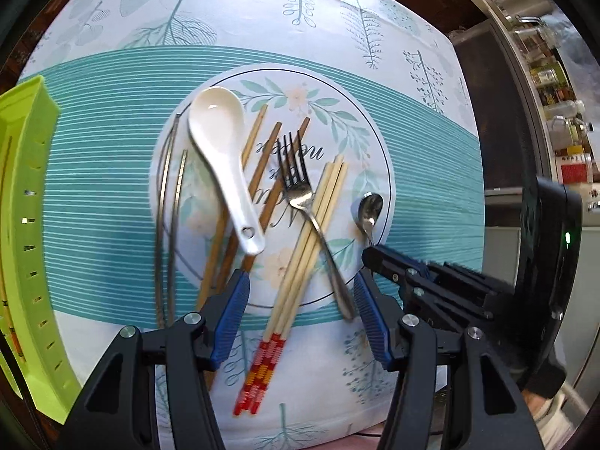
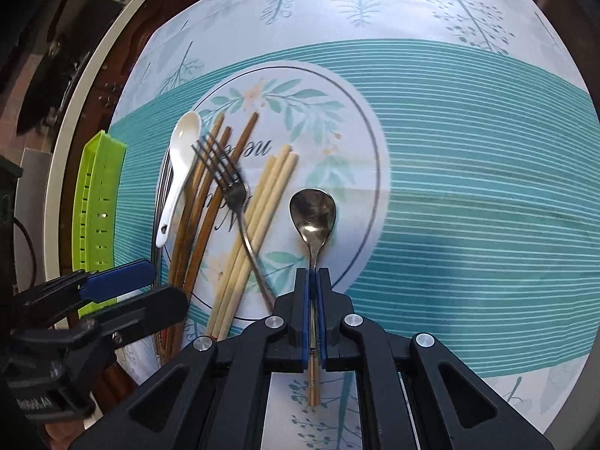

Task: Organize utensils
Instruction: 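Move the open left gripper to the plate while the right carries its small spoon, then grasp the steel fork with the left gripper while the right holds the small spoon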

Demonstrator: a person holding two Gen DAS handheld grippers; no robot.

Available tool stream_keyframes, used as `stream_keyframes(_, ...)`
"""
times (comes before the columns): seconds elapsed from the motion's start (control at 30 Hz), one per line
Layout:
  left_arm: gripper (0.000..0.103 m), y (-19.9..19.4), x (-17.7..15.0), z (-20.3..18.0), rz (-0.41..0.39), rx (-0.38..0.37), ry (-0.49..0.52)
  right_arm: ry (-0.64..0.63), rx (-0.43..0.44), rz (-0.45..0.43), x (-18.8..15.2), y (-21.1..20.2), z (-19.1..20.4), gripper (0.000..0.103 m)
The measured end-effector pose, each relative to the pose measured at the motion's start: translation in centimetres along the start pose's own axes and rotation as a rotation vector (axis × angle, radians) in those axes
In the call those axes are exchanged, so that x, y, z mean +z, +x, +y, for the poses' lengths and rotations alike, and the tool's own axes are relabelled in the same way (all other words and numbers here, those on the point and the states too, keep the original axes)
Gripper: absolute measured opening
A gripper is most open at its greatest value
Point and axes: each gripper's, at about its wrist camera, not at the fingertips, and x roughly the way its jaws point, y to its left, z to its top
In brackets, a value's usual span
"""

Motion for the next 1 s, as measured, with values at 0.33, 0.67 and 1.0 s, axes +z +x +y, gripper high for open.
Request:
stream_keyframes(0.33,0.034,3.3,2.7,-0.9,0.137,-0.018,-0.161,0.109,0.073,0.007,-0.2,-0.5,-3.7,0.003)
stream_keyframes(0.67,0.020,5.3,2.3,-1.3,0.199,-0.015,-0.255,0.146,0.087,-0.004,-0.6,-0.5,-5.0,0.003)
stream_keyframes(1.0,0.017,6.4,2.7,-2.1,0.183,0.025,-0.278,0.133,0.083,-0.006,-0.4,-0.4,-4.9,0.003)
